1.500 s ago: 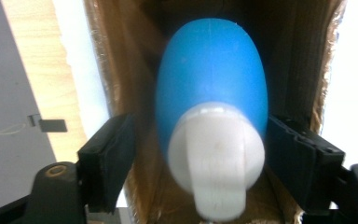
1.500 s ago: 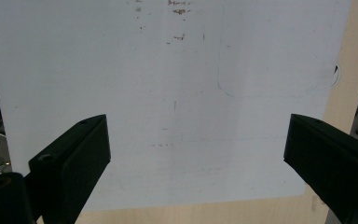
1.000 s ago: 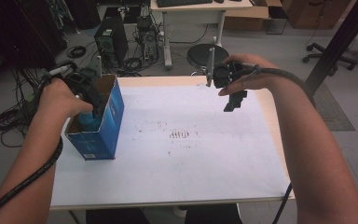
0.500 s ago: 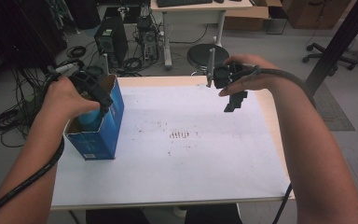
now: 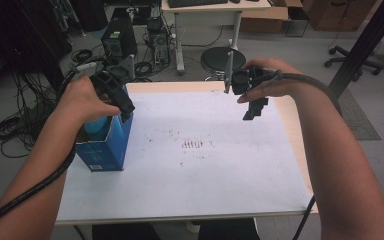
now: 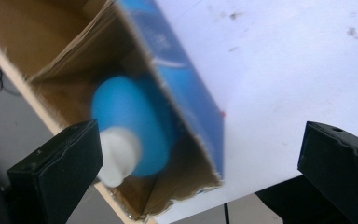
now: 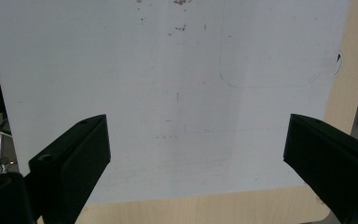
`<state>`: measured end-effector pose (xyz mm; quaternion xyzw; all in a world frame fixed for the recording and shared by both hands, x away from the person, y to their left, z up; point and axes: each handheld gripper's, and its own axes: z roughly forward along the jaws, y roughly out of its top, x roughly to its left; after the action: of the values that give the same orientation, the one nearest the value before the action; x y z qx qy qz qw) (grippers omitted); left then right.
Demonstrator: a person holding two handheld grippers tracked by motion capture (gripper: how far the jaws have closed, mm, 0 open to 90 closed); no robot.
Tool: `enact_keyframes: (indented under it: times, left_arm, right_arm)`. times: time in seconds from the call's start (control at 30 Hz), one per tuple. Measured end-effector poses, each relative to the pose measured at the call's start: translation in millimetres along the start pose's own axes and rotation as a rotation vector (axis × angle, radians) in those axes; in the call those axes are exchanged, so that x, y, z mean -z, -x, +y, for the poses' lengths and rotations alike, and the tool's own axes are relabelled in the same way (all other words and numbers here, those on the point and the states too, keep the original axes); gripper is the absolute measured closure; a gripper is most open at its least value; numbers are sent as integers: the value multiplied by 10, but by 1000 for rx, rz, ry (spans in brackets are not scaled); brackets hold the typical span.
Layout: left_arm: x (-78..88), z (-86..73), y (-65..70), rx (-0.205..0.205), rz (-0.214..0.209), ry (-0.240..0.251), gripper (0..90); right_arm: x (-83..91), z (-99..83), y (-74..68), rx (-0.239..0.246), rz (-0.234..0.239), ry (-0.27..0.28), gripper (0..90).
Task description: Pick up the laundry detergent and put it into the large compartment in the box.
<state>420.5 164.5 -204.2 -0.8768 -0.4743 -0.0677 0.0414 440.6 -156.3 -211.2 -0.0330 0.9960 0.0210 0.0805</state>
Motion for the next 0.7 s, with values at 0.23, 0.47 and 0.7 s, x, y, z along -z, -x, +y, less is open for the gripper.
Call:
enact_keyframes:
  times: [0.23,0.47,0.7]
  left_arm:
    - [116,108,242,-137,-45,40,2]
    - [207,201,457,-292,-71,48,2]
    - [272,257,618,-442,-95,96,2]
  right_arm:
    - [9,-27,1,-9,2,-8,73]
    - [35,-37,-2,-11,1,-13,72]
    - [17,-44,-8,-13,7,-19,73]
